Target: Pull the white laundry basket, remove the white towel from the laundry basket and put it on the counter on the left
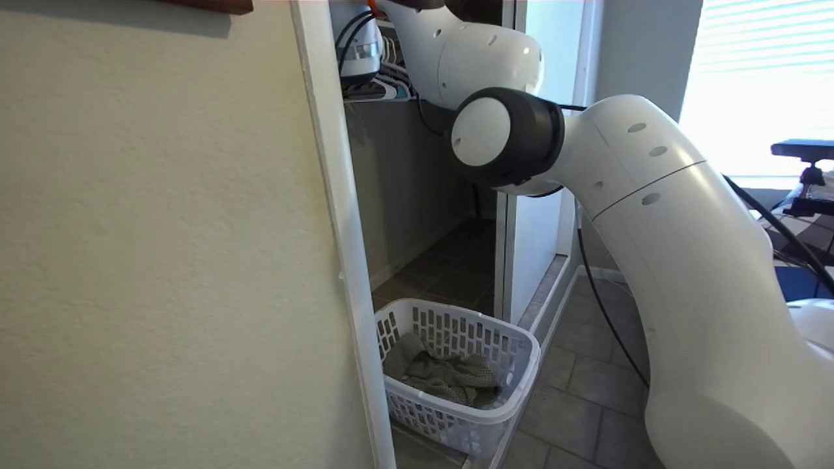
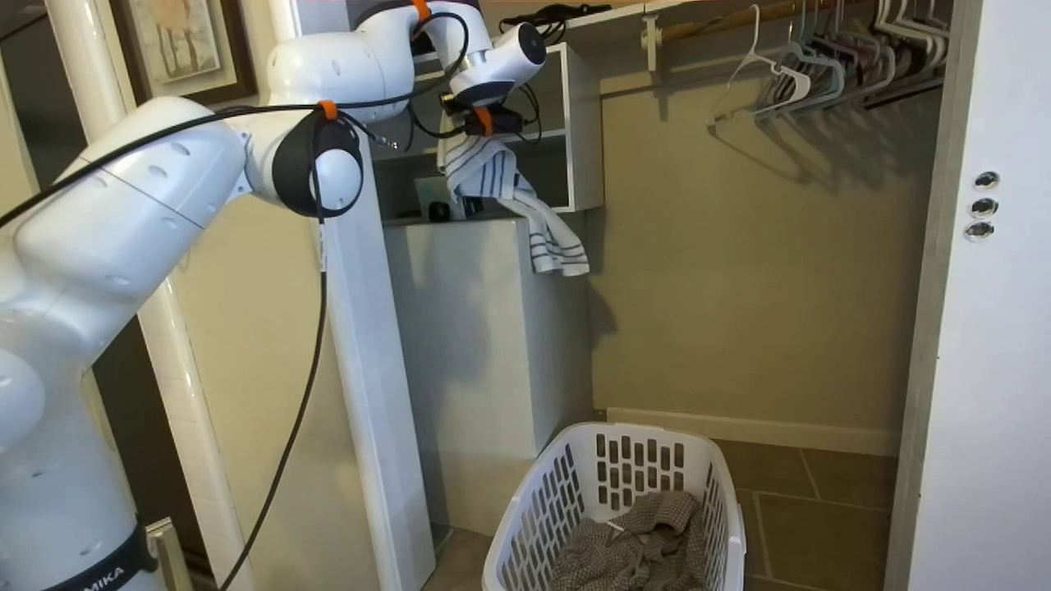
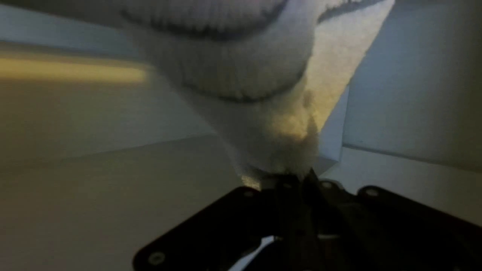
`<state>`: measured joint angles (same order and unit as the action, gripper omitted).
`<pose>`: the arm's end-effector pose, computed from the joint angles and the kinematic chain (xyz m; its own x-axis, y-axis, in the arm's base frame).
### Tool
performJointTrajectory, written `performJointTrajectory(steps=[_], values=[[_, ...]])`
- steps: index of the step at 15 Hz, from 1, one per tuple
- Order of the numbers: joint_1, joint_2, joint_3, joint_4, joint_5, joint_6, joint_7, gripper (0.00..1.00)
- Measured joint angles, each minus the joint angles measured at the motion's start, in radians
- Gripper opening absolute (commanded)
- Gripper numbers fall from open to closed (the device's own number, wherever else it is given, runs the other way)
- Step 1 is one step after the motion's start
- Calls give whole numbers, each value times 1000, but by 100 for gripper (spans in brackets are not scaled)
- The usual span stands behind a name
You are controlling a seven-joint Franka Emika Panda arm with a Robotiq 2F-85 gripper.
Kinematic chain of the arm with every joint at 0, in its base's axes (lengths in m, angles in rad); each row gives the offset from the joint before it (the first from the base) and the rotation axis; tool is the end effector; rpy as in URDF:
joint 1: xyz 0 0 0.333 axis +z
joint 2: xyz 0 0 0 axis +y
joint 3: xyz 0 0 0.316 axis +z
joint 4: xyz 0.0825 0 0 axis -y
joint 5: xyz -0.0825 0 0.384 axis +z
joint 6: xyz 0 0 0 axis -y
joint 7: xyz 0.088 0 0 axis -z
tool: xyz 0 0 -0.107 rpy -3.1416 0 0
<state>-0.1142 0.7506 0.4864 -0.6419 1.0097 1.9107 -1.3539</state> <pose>0.7324 0.1336 0.6875 -0.0460 0.1448 0.9884 0.9777 -0.1966 0.0742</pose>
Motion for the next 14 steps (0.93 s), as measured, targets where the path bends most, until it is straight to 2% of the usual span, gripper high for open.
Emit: performJointTrajectory(steps=[5,6,8,12,13,14], values=[[23,6,-119,-11,-191,0,25,1],[32,7,-144,-11,-228,-1,37,6],[53,9,-184,-12,-287,-3,67,6],[65,9,-199,-12,-306,-3,77,6],[65,9,-200,-12,-306,-3,77,1],[65,9,-201,-12,-307,-3,77,1]])
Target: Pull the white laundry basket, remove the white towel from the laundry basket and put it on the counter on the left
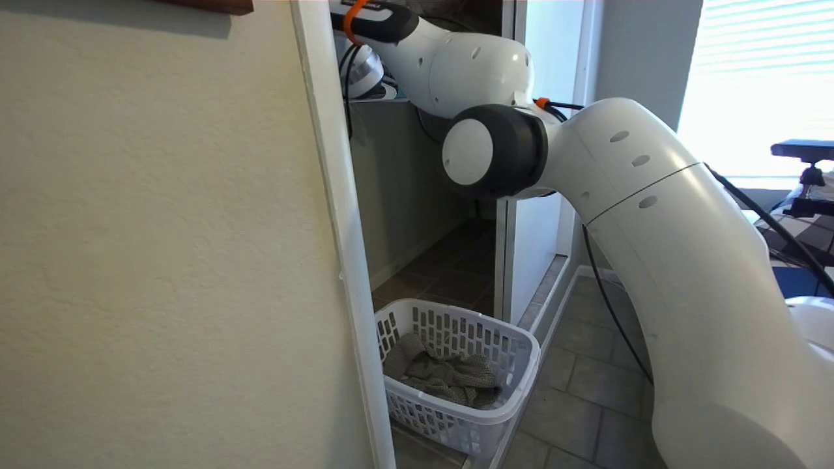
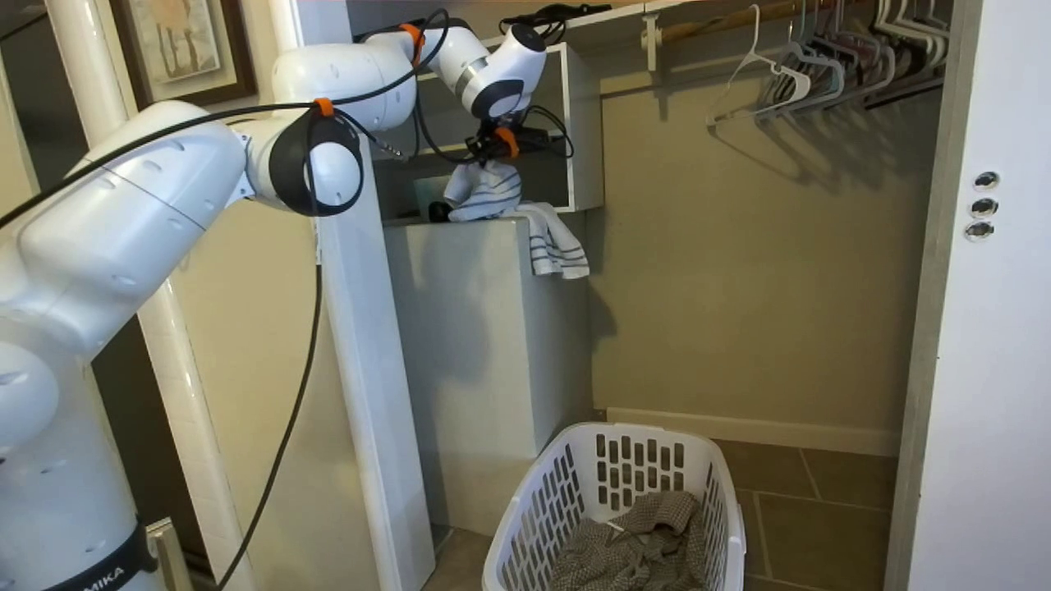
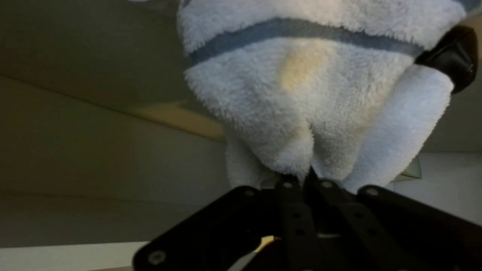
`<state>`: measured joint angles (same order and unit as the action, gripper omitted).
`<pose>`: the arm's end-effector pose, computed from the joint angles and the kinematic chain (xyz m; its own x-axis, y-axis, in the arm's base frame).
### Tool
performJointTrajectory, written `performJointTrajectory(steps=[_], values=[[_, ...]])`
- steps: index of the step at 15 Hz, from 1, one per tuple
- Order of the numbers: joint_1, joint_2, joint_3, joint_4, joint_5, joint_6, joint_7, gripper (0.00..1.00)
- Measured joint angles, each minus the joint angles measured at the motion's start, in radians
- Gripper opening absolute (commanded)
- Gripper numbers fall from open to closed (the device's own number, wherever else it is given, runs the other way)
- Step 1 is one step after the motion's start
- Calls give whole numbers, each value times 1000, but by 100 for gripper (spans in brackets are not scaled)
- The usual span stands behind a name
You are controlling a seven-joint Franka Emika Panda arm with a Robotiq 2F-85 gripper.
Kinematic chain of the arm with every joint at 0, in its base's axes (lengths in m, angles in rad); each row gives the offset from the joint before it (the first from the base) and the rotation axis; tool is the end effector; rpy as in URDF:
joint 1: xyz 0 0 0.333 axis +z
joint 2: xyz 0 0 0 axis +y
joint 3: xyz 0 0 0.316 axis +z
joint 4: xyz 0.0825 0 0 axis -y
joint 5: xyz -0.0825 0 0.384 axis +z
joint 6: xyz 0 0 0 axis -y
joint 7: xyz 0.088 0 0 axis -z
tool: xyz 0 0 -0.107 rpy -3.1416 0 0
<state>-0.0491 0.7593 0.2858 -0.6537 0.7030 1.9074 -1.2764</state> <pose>0.7553 0.1109 0.6309 0.0625 0.5307 0.8452 0.9416 -0.3122 0.1264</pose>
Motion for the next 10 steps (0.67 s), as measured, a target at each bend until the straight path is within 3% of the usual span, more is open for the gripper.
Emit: performJointTrajectory(steps=[3,10], values=[[2,1,-16,-2,-12,2,11,1],[58,0,-129,-34,-161,-22,107,1]])
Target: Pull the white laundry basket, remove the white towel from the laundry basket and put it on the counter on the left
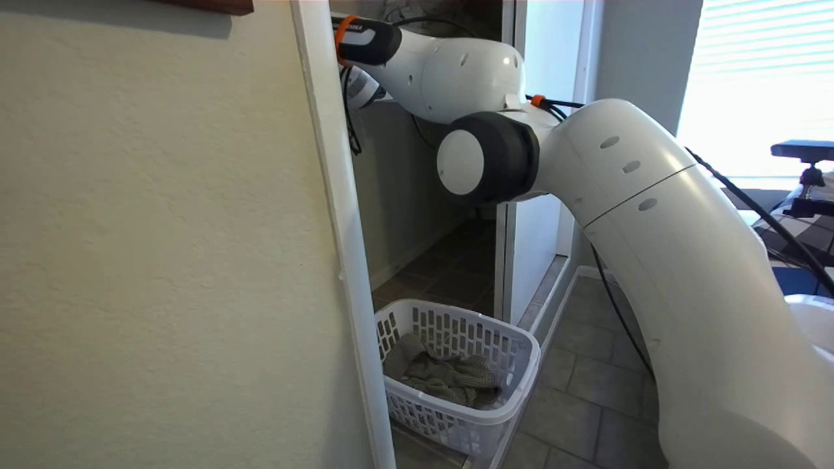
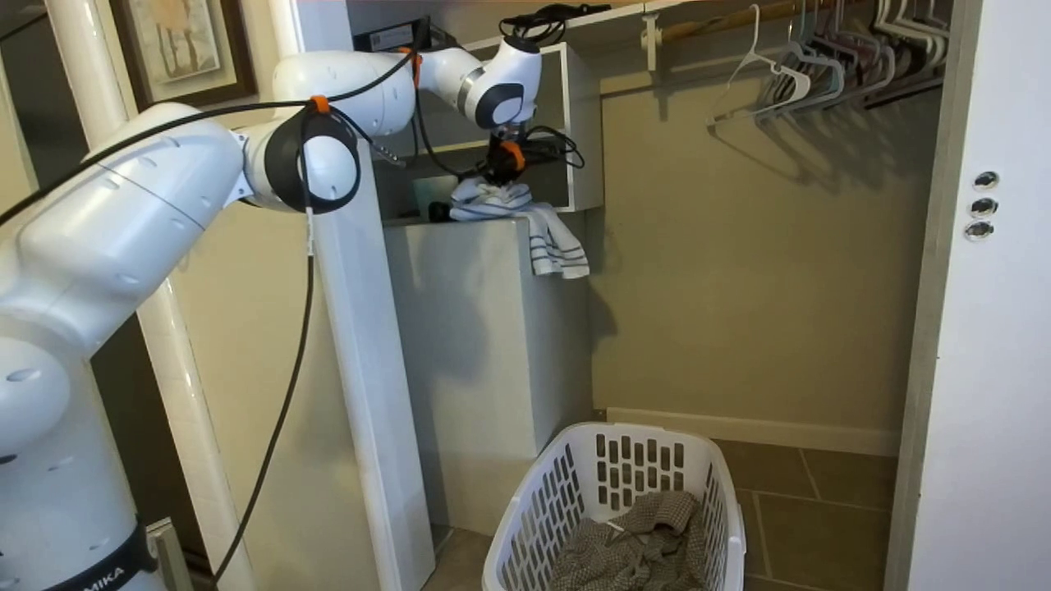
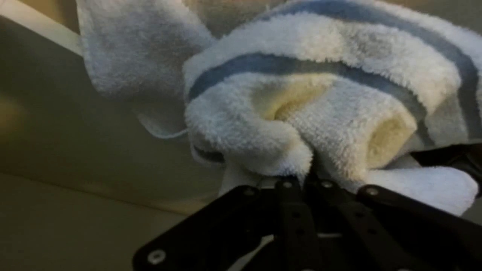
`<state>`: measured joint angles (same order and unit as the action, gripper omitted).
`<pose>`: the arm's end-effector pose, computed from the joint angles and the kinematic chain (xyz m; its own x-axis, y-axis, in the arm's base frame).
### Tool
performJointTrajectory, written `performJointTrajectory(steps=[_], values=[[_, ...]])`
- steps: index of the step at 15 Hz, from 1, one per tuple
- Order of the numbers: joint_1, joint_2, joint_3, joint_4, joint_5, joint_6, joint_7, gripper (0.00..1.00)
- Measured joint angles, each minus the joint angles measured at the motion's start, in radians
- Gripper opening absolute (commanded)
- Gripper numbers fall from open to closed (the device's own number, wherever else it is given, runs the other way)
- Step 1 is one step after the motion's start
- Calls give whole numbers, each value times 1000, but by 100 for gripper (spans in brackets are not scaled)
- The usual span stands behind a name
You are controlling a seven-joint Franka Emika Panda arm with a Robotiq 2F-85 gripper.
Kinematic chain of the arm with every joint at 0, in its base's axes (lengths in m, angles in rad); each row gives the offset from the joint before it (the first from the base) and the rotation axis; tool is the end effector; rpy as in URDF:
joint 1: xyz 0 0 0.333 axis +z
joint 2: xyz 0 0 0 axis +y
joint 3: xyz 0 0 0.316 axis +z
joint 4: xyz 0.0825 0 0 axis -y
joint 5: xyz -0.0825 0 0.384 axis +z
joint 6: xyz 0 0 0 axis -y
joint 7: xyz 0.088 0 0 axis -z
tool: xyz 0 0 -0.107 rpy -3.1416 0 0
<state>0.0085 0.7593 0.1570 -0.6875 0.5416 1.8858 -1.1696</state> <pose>0.7634 0.1047 0.5933 0.2106 0.6863 0.6961 0.9165 -0.3863 0.1036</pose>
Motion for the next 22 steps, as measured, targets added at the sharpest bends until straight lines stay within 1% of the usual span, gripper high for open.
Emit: performJointTrajectory(steps=[1,2,3,4,8,12,13,14,17,22], values=[[11,-1,-12,0,-22,-15,4,4],[23,-4,-24,0,-47,-28,7,31],[33,-8,-35,0,-69,-38,8,32],[42,-14,-44,1,-89,-50,8,36],[50,-39,-65,21,-144,-127,5,65],[50,-91,-119,39,-217,-224,36,93],[48,-106,-133,40,-226,-238,56,98],[45,-122,-147,40,-230,-253,82,100],[36,-171,-189,40,-235,-323,168,100],[36,-259,-264,39,-284,-522,333,100]])
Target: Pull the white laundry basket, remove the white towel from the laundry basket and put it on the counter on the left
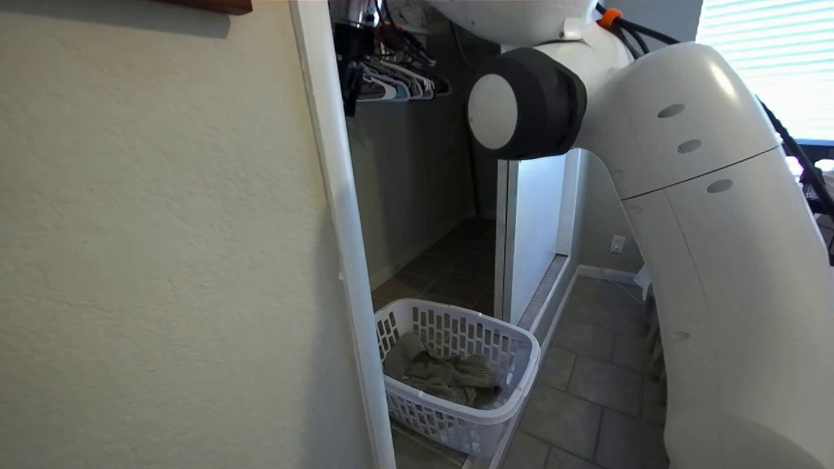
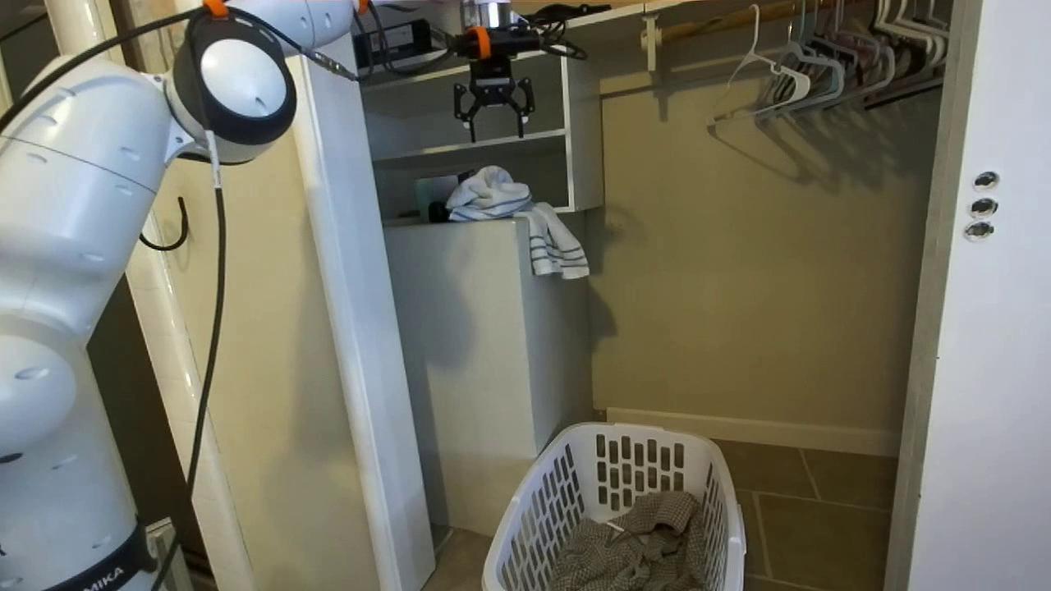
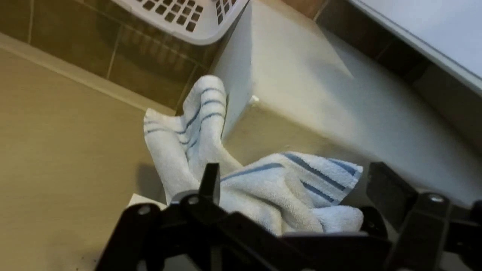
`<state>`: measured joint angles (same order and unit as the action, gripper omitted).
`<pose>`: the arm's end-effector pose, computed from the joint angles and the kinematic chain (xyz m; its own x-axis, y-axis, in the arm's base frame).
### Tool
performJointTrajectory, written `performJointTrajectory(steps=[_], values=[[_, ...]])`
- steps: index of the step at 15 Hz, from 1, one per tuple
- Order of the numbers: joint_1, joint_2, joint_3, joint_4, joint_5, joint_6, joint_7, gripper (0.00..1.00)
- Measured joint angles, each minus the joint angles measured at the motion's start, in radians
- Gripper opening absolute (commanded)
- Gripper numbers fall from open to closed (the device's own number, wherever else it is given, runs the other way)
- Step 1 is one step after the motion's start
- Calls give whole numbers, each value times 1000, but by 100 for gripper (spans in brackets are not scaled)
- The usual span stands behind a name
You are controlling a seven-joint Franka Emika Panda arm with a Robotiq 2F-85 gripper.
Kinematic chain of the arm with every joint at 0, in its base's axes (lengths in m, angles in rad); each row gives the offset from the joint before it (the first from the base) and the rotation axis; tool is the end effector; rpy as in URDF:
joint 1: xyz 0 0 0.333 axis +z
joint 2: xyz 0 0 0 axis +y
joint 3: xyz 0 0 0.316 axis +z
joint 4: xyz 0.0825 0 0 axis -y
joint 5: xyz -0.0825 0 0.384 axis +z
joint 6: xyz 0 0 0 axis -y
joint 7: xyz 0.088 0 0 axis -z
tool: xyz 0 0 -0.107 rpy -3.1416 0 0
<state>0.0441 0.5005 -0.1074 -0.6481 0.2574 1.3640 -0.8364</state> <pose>0.6485 0.0187 0.7207 0.6124 0.7385 0.2820 0.7614 -0.6470 0.0409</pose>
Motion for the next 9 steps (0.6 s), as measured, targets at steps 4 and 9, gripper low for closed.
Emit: performJointTrajectory(steps=[4,9], values=[[9,-76,-49,-3,-63,-137,144,100],[73,-174,-86,-45,-208,-110,276,100]])
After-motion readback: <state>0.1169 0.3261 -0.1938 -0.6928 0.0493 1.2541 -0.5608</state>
